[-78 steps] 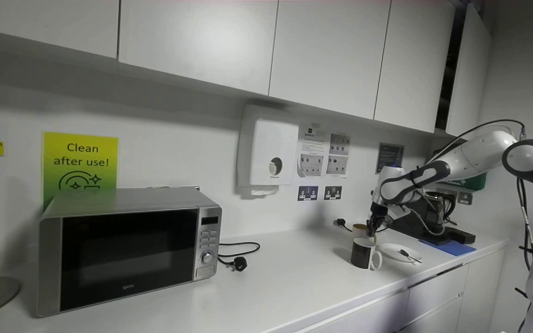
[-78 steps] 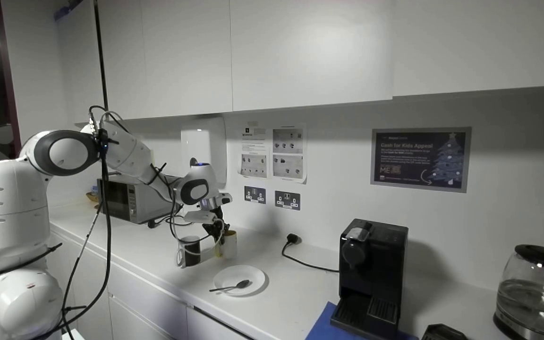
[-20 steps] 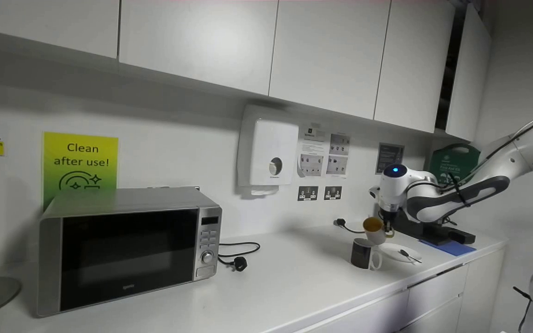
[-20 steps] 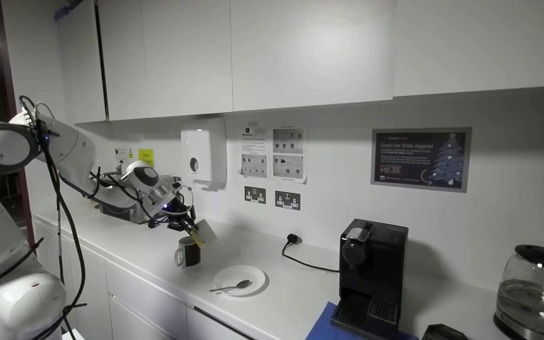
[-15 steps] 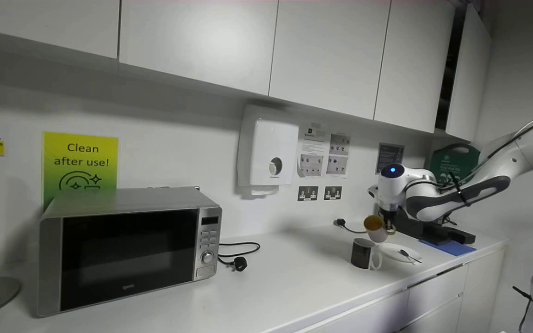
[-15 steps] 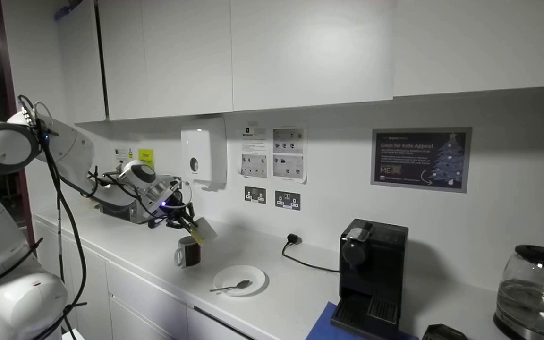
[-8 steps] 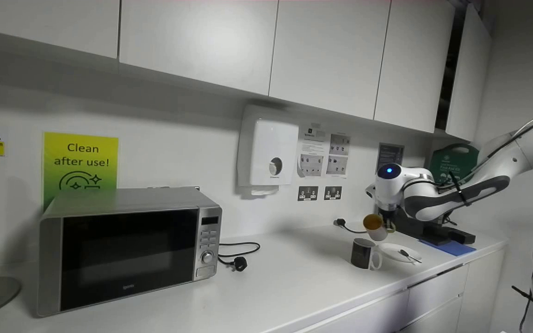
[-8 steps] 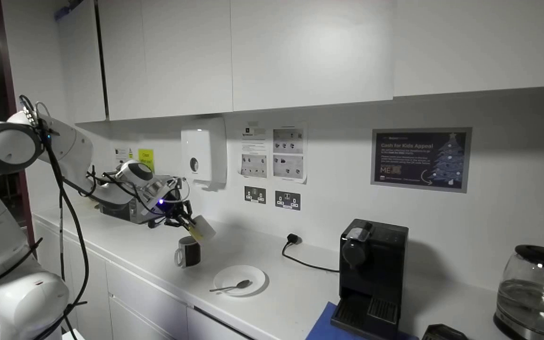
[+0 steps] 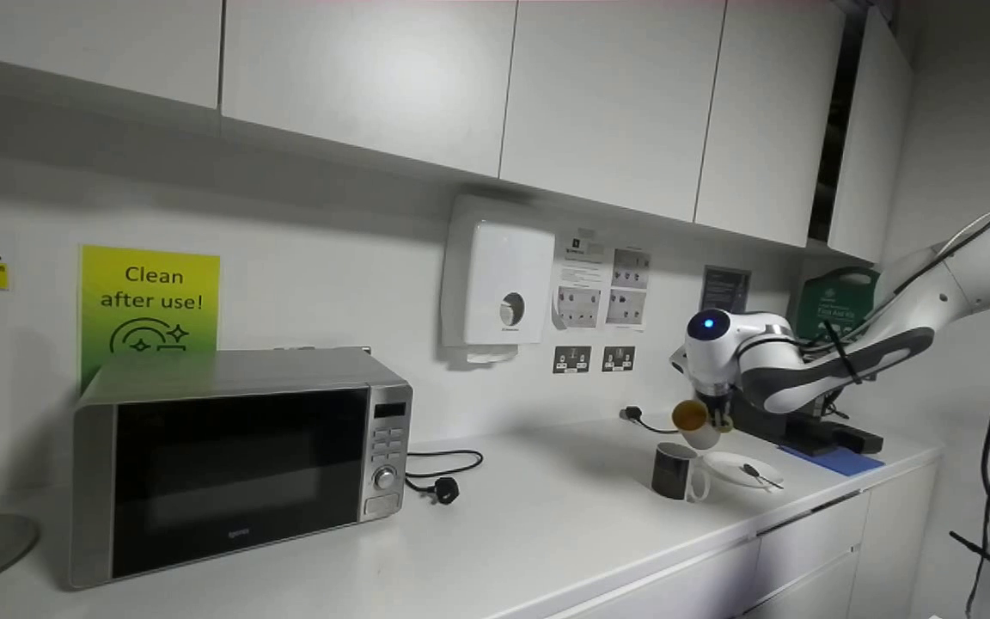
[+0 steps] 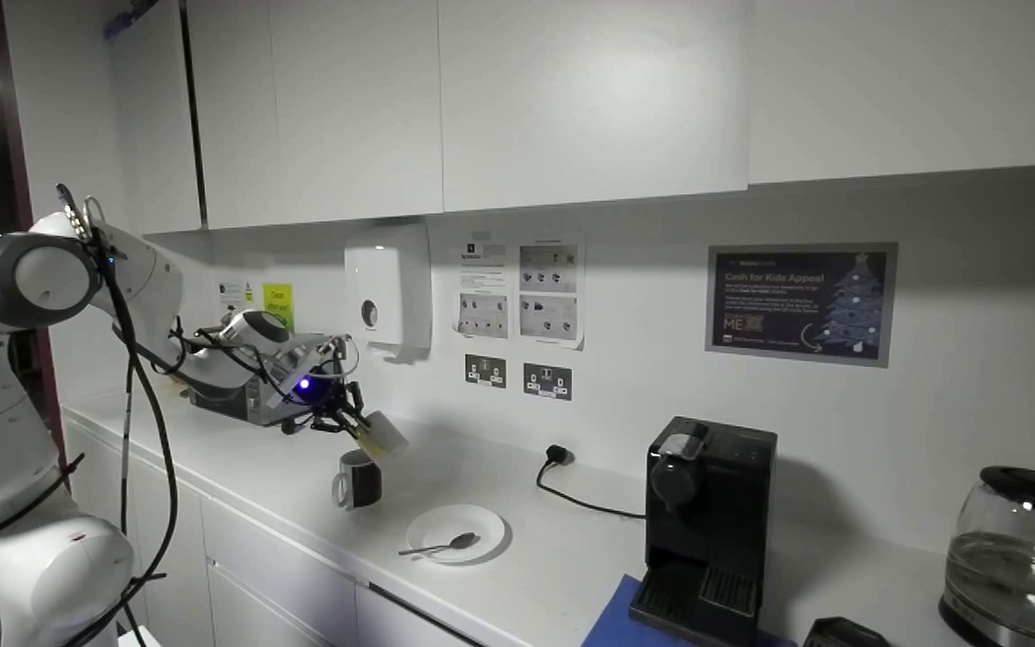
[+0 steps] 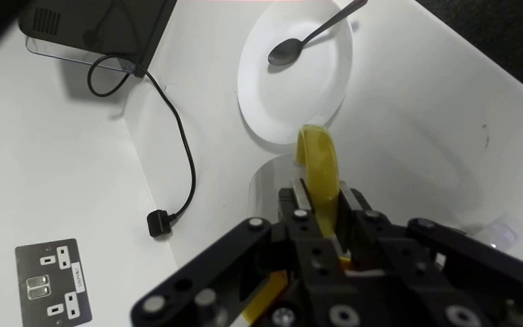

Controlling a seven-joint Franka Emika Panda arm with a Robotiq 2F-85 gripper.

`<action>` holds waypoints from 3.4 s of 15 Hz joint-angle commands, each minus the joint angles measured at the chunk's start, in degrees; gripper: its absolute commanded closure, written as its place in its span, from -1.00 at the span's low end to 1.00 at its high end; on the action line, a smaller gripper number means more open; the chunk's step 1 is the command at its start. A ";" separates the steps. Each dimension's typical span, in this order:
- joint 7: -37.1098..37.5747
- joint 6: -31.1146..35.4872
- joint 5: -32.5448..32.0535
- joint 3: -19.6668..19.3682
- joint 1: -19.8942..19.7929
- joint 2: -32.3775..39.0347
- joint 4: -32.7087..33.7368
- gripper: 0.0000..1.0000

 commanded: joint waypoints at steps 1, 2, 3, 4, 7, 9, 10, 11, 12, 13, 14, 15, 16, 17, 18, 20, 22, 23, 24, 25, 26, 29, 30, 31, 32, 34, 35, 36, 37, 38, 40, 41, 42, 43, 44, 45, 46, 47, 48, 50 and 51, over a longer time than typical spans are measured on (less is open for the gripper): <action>-0.08 -4.73 -3.39 0.50 0.99 1.80 3.25 0.91; -0.12 -5.39 -3.73 0.56 1.12 2.37 3.66 0.91; -0.23 -6.09 -3.98 0.56 1.35 2.85 3.97 0.91; -0.27 -6.83 -4.28 0.58 1.63 3.33 4.33 0.91; -0.46 -8.94 -5.14 0.71 2.35 4.74 5.48 0.91; -0.63 -10.18 -5.71 0.79 2.75 5.55 6.11 0.91; -0.67 -10.92 -5.97 0.83 3.03 5.92 6.43 0.91; -0.81 -11.57 -6.14 0.82 3.27 6.33 6.81 0.91; -0.85 -12.16 -6.44 0.87 3.49 6.67 7.10 0.91; -0.95 -12.82 -6.64 0.93 3.74 6.96 7.43 0.91; -1.05 -13.51 -6.98 1.06 3.93 7.30 7.81 0.91; -1.20 -14.00 -7.33 1.17 4.03 7.71 8.22 0.91; -1.22 -14.56 -7.76 1.31 4.13 8.08 8.53 0.91; -1.35 -15.27 -7.97 1.42 4.33 8.44 8.88 0.91; -1.37 -15.90 -8.28 1.46 4.58 8.77 9.17 0.91; -1.52 -17.06 -8.62 1.56 4.98 9.59 9.88 0.91; -1.64 -18.36 -8.93 1.74 5.43 10.31 10.48 0.91; -1.80 -19.15 -9.21 1.85 5.58 10.73 10.79 0.91; -1.93 -19.97 -9.57 1.89 5.81 11.16 11.07 0.91; -1.98 -20.81 -9.92 1.93 6.06 11.50 11.24 0.91; -2.07 -21.60 -10.21 1.97 6.23 11.86 11.45 0.91; -2.32 -23.86 -10.96 2.09 6.70 12.70 12.01 0.91; -2.43 -24.61 -11.17 2.19 6.80 12.90 12.18 0.91; -2.61 -25.21 -11.38 2.27 6.86 13.08 12.30 0.91; -2.74 -25.96 -11.63 2.35 6.94 13.24 12.39 0.91; -3.01 -27.43 -11.95 2.50 7.27 13.49 12.59 0.91; -3.20 -28.03 -12.05 2.56 7.46 13.53 12.66 0.91; -3.35 -28.62 -12.10 2.64 7.62 13.56 12.71 0.91; -3.50 -29.28 -12.18 2.80 7.78 13.61 12.81 0.91; -3.63 -29.74 -12.25 2.93 7.96 13.69 12.88 0.91; -3.86 -30.72 -12.50 3.20 8.26 13.87 12.98 0.91; -4.01 -31.17 -12.58 3.34 8.35 13.96 13.05 0.91; -4.15 -31.50 -12.70 3.46 8.42 14.07 13.12 0.91; -4.32 -31.78 -12.86 3.53 8.51 14.17 13.13 0.91; -4.40 -32.09 -12.99 3.55 8.65 14.30 13.17 0.91; -4.45 -32.45 -13.12 3.56 8.80 14.49 13.23 0.91; -4.45 -32.79 -13.23 3.58 8.90 14.71 13.31 0.91; -4.48 -33.30 -13.33 3.64 9.00 15.05 13.45 0.91; -4.49 -33.67 -13.40 3.67 9.10 15.37 13.58 0.91; -4.51 -34.09 -13.52 3.69 9.28 15.89 13.65 0.91; -4.54 -34.34 -13.63 3.70 9.36 16.15 13.71 0.91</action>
